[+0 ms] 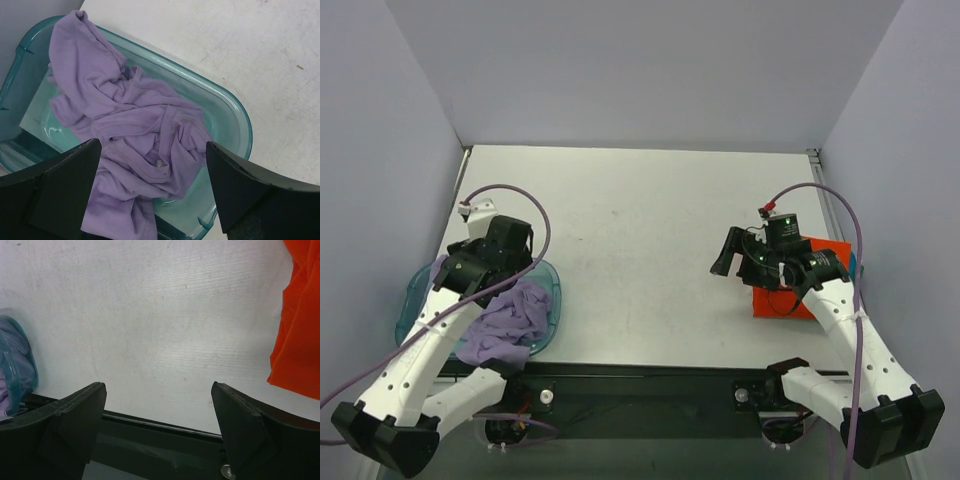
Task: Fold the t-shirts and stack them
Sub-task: Grab crumpled tshirt from bin with the left arm, then move the tshirt to the center of the board, then flatten out the tshirt
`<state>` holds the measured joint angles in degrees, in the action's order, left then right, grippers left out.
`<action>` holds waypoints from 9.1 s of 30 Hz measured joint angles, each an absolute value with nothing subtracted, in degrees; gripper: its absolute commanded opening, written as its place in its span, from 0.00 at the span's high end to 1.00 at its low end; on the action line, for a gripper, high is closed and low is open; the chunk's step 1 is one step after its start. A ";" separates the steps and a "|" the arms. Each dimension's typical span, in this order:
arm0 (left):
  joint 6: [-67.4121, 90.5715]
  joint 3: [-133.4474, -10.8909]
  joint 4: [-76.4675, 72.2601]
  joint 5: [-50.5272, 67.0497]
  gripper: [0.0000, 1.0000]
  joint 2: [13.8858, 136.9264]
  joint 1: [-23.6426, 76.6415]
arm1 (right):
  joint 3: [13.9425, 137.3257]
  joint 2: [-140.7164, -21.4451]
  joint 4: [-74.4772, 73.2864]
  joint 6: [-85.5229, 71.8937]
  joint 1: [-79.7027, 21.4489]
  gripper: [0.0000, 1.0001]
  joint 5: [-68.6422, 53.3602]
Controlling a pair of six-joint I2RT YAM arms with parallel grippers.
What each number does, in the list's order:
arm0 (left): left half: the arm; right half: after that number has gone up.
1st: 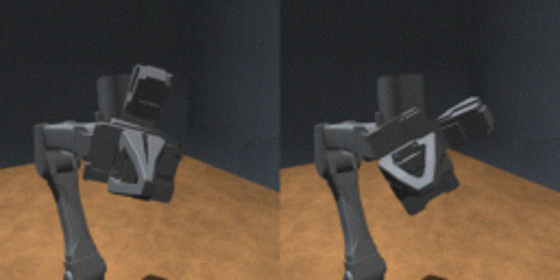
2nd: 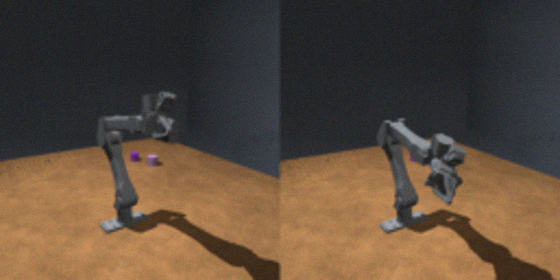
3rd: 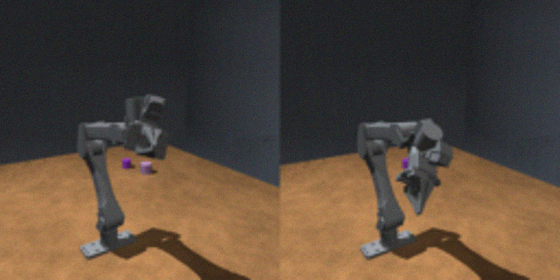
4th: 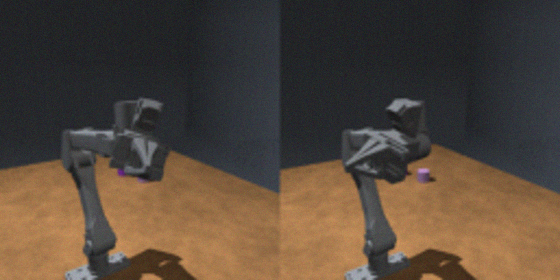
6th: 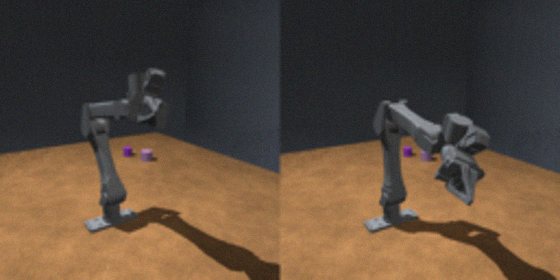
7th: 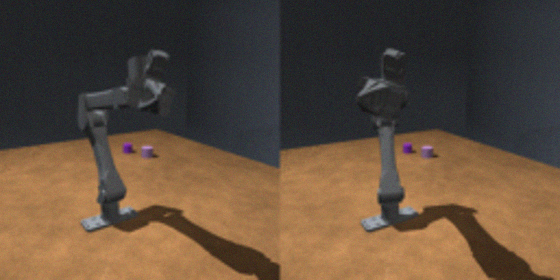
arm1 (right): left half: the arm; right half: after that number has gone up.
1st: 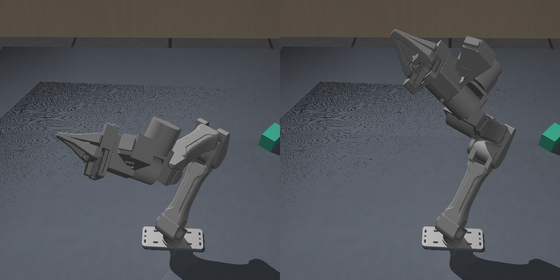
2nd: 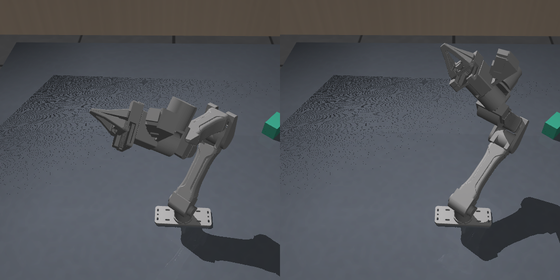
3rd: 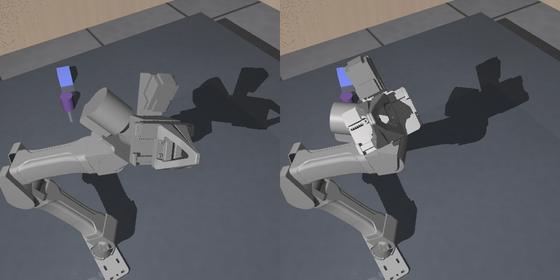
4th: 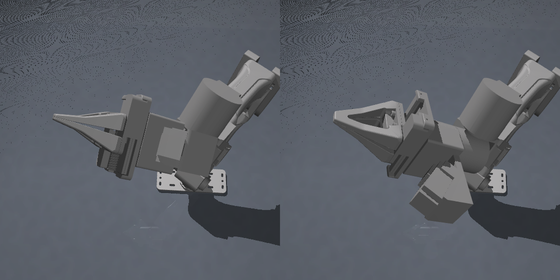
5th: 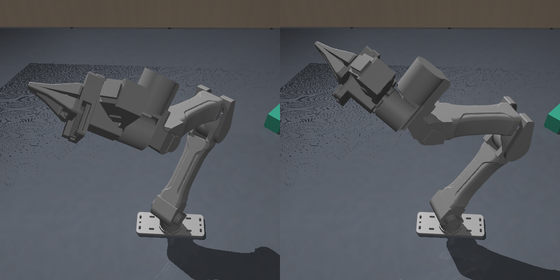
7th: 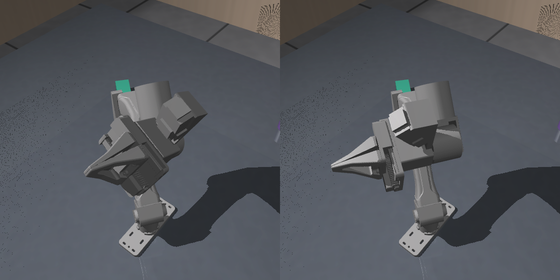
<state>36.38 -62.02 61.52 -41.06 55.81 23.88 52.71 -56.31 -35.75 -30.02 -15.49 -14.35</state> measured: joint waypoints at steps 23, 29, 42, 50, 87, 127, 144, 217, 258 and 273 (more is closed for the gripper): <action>45.89 -38.20 50.48 -21.50 0.03 54.96 -9.52 | 57.69 -66.24 -32.05 -26.55 -16.23 0.10 -15.53; 49.58 -32.10 48.16 -20.45 0.03 55.75 -11.55 | 58.78 -67.70 -31.62 -25.17 -16.23 0.10 -16.16; 52.84 -28.91 42.72 -19.40 0.98 56.95 -12.58 | 61.30 -72.36 -30.61 -21.76 -16.10 0.10 -19.22; 53.17 -32.45 44.73 -9.08 1.00 50.70 -12.60 | 62.19 -75.26 -30.50 -19.29 -16.01 0.10 -20.91; 42.35 -95.13 32.21 17.04 1.00 60.84 11.51 | 63.94 -67.53 -30.15 -19.51 -14.59 0.10 -13.63; 39.88 -77.67 36.12 10.17 0.38 94.54 36.80 | 52.71 -78.89 -32.01 -24.05 -12.73 0.12 -9.85; 29.28 -104.49 42.65 11.86 0.32 122.21 42.02 | 54.72 -86.56 -29.61 -24.18 -10.04 0.27 -12.73; 31.24 -84.12 47.77 8.45 0.42 106.13 38.33 | 58.41 -89.71 -29.32 -27.24 -9.78 0.25 -20.88; 33.98 -84.62 41.78 1.76 1.00 113.93 36.58 | 57.36 -86.96 -29.34 -27.22 -9.78 0.24 -21.45; 38.59 -79.70 36.51 8.62 1.00 107.22 32.67 | 56.69 -86.98 -29.34 -27.20 -10.68 0.26 -21.54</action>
<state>38.59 -79.70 36.51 8.62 107.22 32.67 56.69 -86.98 -29.34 -27.20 -10.68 -21.54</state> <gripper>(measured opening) 0.115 0.750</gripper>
